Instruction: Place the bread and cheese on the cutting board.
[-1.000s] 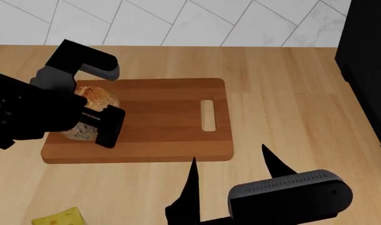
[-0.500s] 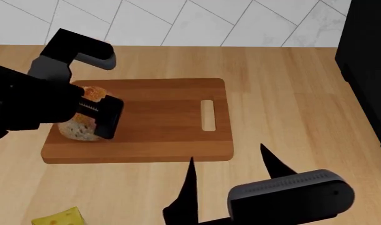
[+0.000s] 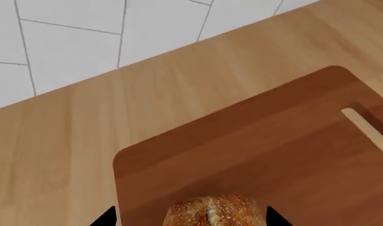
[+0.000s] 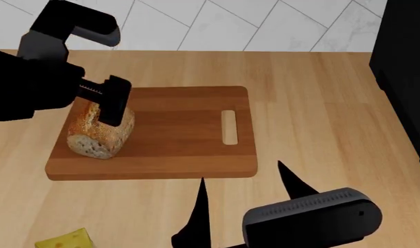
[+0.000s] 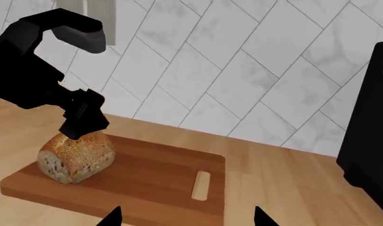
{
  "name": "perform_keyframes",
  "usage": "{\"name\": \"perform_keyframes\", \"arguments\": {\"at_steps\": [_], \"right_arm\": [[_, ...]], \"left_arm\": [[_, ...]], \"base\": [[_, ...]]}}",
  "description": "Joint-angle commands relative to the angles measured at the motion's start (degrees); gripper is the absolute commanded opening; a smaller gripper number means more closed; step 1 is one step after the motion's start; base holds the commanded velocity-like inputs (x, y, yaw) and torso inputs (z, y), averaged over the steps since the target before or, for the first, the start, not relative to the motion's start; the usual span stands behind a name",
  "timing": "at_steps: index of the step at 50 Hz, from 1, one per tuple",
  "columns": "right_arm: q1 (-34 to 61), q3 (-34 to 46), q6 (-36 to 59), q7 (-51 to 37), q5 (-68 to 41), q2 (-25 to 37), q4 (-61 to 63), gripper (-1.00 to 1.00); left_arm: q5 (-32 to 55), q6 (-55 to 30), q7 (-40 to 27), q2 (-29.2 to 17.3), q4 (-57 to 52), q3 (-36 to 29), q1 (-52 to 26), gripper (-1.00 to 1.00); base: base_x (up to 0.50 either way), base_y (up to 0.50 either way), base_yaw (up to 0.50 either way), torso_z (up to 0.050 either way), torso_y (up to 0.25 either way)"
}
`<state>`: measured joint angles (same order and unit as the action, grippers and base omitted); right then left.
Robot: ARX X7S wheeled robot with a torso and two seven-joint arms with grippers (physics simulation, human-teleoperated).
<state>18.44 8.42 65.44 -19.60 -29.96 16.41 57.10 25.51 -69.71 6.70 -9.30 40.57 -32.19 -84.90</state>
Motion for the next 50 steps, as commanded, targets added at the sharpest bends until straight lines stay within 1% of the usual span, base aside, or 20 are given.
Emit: {"name": "perform_keyframes", "arguments": {"at_steps": [1, 6, 12, 13, 14, 15, 16, 17, 21, 22, 23, 24, 26, 28, 30, 32, 35, 40, 43, 50], "right_arm": [[1.0, -2.08, 0.62, 0.24, -1.22, -1.1, 0.11, 1.0], [1.91, -2.75, 2.34, -0.7, -2.9, -1.29, 1.55, 1.0], [3.51, -4.17, 3.0, -4.75, -9.06, 0.78, 2.76, 1.0], [4.27, -4.2, 3.0, -6.26, -11.17, 1.58, 2.79, 1.0], [5.37, -4.38, 2.8, -8.95, -14.5, 2.84, 2.83, 1.0], [6.44, -4.67, 1.55, -12.72, -19.17, 4.91, 2.85, 1.0], [6.84, -4.91, -0.47, -14.76, -22.52, 6.87, 2.83, 1.0], [7.63, -7.2, -0.88, -17.35, -27.28, 8.29, 2.79, 1.0], [17.08, -13.13, 0.12, -30.54, -51.09, 14.69, 1.16, 1.0], [18.71, -12.7, 0.54, -32.2, -53.39, 15.49, 0.89, 1.0], [23.01, -11.45, 0.76, -34.12, -59.15, 17.46, -0.19, 1.0], [24.31, -10.87, 0.27, -35.24, -62.02, 17.86, -0.86, 1.0], [28.65, -8.42, 0.51, -36.96, -66.88, 18.96, -2.13, 1.0], [33.22, -5.74, -0.43, -37.86, -73.24, 19.57, -3.97, 1.0], [36.05, -3.73, -1.22, -38.85, -76.88, 19.75, -6.61, 1.0], [38.09, -1.66, 0.08, -37.05, -77.43, 19.3, -9.8, 1.0], [42.63, 0.82, 0.72, -34.79, -79.32, 17.9, -14.58, 1.0], [45.48, 6.33, 2.02, -34.94, -83.56, 16.97, -18.15, 1.0], [47.01, 10.34, 3.55, -35.02, -85.31, 16.36, -21.64, 1.0], [53.54, 19.05, 7.07, -32.84, -87.04, 11.36, -33.38, 1.0]], "left_arm": [[0.42, -0.58, -0.82, -0.17, -4.85, 2.99, -1.2, 1.0], [0.1, -3.34, -3.52, -3.5, -13.89, 2.74, 0.31, 1.0], [4.62, -15.07, -11.23, -8.03, -39.29, 12.78, 6.69, 1.0], [5.21, -16.3, -12.09, -9.84, -46.37, 11.9, 8.0, 1.0], [6.85, -19.83, -14.78, -8.9, -52.83, 17.45, 10.07, 1.0], [7.19, -19.89, -16.26, -12.53, -61.36, 12.98, 11.26, 1.0], [15.78, -20.25, -23.41, -12.65, -64.53, 18.45, 13.82, 1.0], [18.89, -20.21, -29.55, -16.12, -72.48, 16.3, 16.33, 1.0], [23.62, -20.0, -41.78, -19.03, -87.93, 18.85, 29.4, 1.0], [24.59, -19.87, -43.31, -18.6, -88.7, 20.78, 30.84, 1.0], [28.65, -19.99, -46.33, -16.18, -92.41, 29.38, 37.05, 1.0], [31.49, -19.99, -48.03, -15.36, -93.09, 33.93, 38.57, 1.0], [32.83, -18.53, -48.09, -16.54, -95.01, 35.33, 41.24, 1.0], [34.27, -16.77, -48.44, -16.99, -96.85, 40.69, 45.42, 1.0], [34.0, -20.02, -52.37, -24.76, -99.25, 33.79, 45.46, 1.0], [41.94, -16.29, -53.43, -22.17, -100.0, 47.19, 49.61, 1.0], [42.83, -12.58, -52.65, -24.62, -99.46, 50.81, 51.51, 1.0], [47.84, -13.68, -56.71, -28.66, -99.1, 57.48, 52.26, 1.0], [57.39, -13.84, -62.64, -31.49, -97.68, 64.1, 52.87, 1.0], [56.72, -13.73, -64.23, -31.5, -98.58, 62.14, 54.61, 1.0]], "base": [[0.0, 0.0, 0.0, 0.0, 0.0], [0.0, 0.0, 0.0, 0.0, 0.0], [0.0, 0.0, 0.0, 0.0, 0.0], [0.0, 0.0, 0.0, 0.0, 0.0], [0.0, 0.0, 0.0, 0.0, 0.0], [0.0, 0.0, 0.0, 0.0, 0.0], [0.0, 0.0, 0.0, 0.0, 0.0], [0.0, 0.0, 0.0, 0.0, 0.0], [0.0, 0.0, 0.0, 0.0, 0.0], [0.0, 0.0, 0.0, 0.0, 0.0], [0.0, 0.0, 0.0, 0.0, 0.0], [0.0, 0.0, 0.0, 0.0, 0.0], [0.0, 0.0, 0.0, 0.0, 0.0], [0.0, 0.0, 0.0, 0.0, 0.0], [0.0, 0.0, 0.0, 0.0, 0.0], [0.0, 0.0, 0.0, 0.0, 0.0], [0.0, 0.0, 0.0, 0.0, 0.0], [0.0, 0.0, 0.0, 0.0, 0.0], [0.0, 0.0, 0.0, 0.0, 0.0], [0.0, 0.0, 0.0, 0.0, 0.0]]}}
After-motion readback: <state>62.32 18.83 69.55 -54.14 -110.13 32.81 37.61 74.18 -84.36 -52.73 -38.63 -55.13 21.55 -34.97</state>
